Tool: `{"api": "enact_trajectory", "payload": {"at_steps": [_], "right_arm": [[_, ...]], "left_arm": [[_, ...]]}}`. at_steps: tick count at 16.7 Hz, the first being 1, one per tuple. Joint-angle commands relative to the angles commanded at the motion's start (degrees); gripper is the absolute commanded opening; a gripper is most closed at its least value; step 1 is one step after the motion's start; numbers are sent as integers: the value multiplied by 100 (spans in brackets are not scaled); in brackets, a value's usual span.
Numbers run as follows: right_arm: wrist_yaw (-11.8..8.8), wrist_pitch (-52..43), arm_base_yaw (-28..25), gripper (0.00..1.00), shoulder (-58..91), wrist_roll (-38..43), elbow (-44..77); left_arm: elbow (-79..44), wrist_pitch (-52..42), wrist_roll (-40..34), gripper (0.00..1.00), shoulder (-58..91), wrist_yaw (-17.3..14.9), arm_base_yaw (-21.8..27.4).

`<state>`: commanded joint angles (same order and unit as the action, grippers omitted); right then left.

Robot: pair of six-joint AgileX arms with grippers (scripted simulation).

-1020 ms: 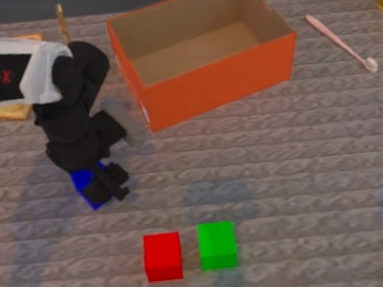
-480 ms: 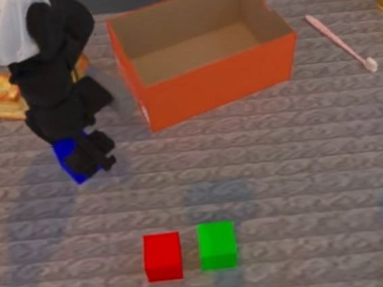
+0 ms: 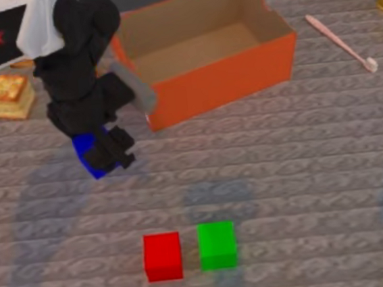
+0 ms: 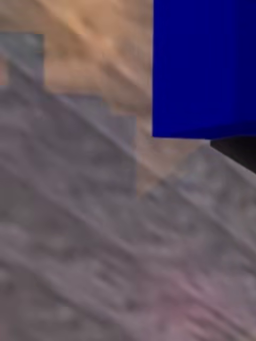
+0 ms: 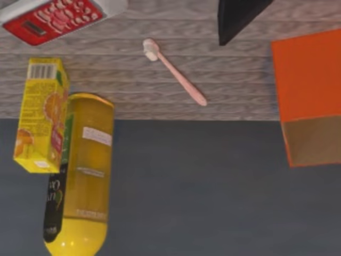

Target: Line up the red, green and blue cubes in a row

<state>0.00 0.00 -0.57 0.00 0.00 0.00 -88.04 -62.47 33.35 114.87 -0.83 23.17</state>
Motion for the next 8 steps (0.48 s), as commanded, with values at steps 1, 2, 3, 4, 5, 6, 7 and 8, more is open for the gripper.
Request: {"api": "enact_trajectory", "payload": {"at_steps": [1,2,3,4,5,6,7,8], "right_arm": [[0,0,0,100,0,0,0],[0,0,0,100,0,0,0],[0,0,0,100,0,0,0],[0,0,0,100,0,0,0],[0,0,0,100,0,0,0],[0,0,0,100,0,0,0],[0,0,0,100,0,0,0],[0,0,0,100,0,0,0]], "left_arm": [[-208,-93,-6,0,120,2,255],[-439,-197,-16,0,252,4,563],[-683,-310,-31,0,393,5,911],[-934,-430,-53,0,540,5,1291],[-1187,-553,-80,0,689,4,1689],[-1442,-674,-110,0,834,3,2087],[-1692,-788,-142,0,972,3,2465],[-1927,-891,-172,0,1093,4,2806]]}}
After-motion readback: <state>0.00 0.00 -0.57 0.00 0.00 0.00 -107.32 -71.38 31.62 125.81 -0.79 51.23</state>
